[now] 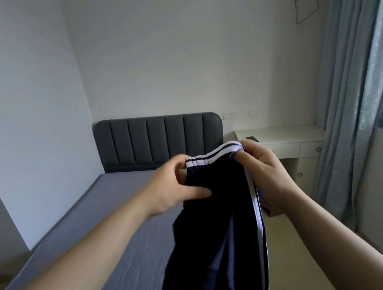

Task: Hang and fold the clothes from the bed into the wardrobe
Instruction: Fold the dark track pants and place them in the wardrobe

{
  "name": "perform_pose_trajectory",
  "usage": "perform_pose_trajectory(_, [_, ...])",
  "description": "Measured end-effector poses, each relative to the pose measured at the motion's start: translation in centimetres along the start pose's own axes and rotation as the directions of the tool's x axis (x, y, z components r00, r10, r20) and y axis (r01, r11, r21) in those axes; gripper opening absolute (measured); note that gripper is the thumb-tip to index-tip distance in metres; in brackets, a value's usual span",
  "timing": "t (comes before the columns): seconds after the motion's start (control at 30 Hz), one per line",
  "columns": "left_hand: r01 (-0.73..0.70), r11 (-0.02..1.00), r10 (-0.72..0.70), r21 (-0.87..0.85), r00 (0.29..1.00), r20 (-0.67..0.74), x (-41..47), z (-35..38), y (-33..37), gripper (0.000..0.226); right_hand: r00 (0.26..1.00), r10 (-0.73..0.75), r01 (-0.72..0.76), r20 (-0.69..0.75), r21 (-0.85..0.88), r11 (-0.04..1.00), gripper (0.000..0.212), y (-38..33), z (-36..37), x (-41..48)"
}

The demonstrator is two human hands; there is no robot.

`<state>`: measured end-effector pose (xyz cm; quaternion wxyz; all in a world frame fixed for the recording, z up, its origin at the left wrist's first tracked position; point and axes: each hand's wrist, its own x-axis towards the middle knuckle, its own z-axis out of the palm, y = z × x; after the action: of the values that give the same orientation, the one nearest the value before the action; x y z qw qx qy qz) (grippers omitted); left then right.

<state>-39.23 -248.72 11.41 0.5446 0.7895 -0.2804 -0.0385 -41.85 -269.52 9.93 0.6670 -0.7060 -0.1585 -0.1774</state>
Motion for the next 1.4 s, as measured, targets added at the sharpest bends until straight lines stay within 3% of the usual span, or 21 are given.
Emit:
perform_pose_trajectory(0.03, [0.021,0.998,-0.018,-0.057,0.998,0.059,-0.3,0.5,-0.8,0.047,1.0,-0.013,0.013,-0.004,0.0,1.0,0.023,-0.5,-0.1,0.3])
perform_pose_trajectory(0.1, [0.056,0.998,-0.053,-0.015,0.987,0.153,-0.7,1.3,-2.3,0.034,0.999,-0.04,0.04,-0.01,0.012,0.999,0.021,-1.4,-0.5,0.9])
perform_pose_trajectory(0.2, [0.095,0.995,-0.087,-0.027,0.972,0.216,-1.1,1.9,-3.6,0.02,0.998,-0.039,0.04,-0.043,0.039,0.998,0.019,-1.9,-1.4,1.4])
perform_pose_trajectory(0.3, [0.018,1.0,-0.021,0.025,0.992,0.127,-0.5,1.3,-4.0,0.017,0.994,-0.02,0.024,-0.106,0.042,0.999,0.022,-1.9,-2.6,1.5])
perform_pose_trajectory(0.4, [-0.12,0.989,0.123,0.088,0.992,-0.029,0.4,0.2,-3.7,0.011,0.985,0.096,-0.099,-0.142,-0.014,0.995,0.028,-1.3,-4.0,1.2])
perform_pose_trajectory(0.53, [-0.198,0.949,0.22,0.247,0.973,-0.067,1.8,-1.2,-2.3,0.005,0.967,0.233,-0.219,0.107,-0.127,0.968,0.012,-0.3,-3.8,0.6])
perform_pose_trajectory(0.63, [-0.219,0.912,0.242,0.347,0.97,-0.024,2.8,-1.5,-0.6,0.008,0.949,0.234,-0.202,0.213,-0.162,0.966,0.039,-0.2,-3.0,0.7])
perform_pose_trajectory(0.77, [-0.185,0.915,0.183,0.359,0.982,0.04,3.1,-2.6,1.5,0.013,0.997,0.076,-0.079,-0.026,-0.203,0.976,0.028,-1.4,-3.1,1.7])
perform_pose_trajectory(0.87, [-0.085,0.903,0.021,0.422,0.988,0.155,2.7,-3.6,1.8,0.028,0.984,-0.054,0.006,-0.171,-0.268,0.963,0.026,-2.5,-3.8,3.0])
perform_pose_trajectory(0.97, [-0.013,0.896,-0.066,0.443,0.985,0.162,2.5,-4.6,0.9,0.023,0.951,-0.106,0.017,-0.29,-0.295,0.955,0.027,-3.5,-4.7,4.5])
perform_pose_trajectory(1.1, [0.014,0.871,-0.035,0.492,0.999,0.033,3.4,-6.6,1.0,0.019,0.926,-0.126,0.009,-0.356,-0.315,0.949,0.03,-4.2,-6.7,6.4])
perform_pose_trajectory(1.2, [0.008,0.832,0.109,0.554,0.978,-0.179,4.6,-7.9,1.5,0.02,0.924,-0.161,0.015,-0.347,-0.389,0.921,0.04,-4.6,-7.8,7.5])
perform_pose_trajectory(1.3, [-0.002,0.897,0.225,0.443,0.863,-0.452,5.7,-8.5,2.6,0.025,0.917,-0.196,0.032,-0.348,-0.426,0.904,0.045,-5.7,-8.4,8.5])
perform_pose_trajectory(1.4, [-0.093,0.956,0.254,0.279,0.739,-0.624,7.2,-8.9,5.0,0.033,0.875,-0.32,0.117,-0.362,-0.484,0.867,0.047,-7.9,-8.8,9.6])
